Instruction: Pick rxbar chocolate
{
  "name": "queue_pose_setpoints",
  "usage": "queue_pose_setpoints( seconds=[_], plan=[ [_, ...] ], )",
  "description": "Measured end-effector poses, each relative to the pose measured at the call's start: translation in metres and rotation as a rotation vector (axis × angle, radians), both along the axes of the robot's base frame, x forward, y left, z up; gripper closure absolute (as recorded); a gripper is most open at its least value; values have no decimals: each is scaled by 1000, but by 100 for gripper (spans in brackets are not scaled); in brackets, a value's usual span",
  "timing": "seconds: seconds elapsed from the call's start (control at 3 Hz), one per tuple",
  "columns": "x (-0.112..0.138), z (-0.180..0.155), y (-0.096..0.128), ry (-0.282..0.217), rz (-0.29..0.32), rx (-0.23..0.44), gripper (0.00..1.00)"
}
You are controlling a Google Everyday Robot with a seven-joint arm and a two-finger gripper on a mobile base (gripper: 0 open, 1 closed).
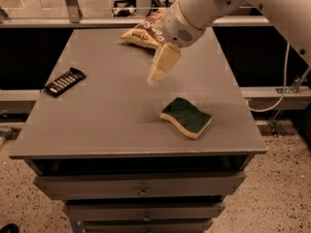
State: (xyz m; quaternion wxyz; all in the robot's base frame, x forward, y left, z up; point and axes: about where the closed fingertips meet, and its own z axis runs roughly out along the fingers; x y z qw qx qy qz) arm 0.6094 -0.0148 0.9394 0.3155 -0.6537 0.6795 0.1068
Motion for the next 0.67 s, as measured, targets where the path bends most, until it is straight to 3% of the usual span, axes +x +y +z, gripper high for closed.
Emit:
queue_pose_setpoints(
  seconds=[0.67],
  plan=[
    [4, -4, 14, 33, -31, 49, 0]
  ],
)
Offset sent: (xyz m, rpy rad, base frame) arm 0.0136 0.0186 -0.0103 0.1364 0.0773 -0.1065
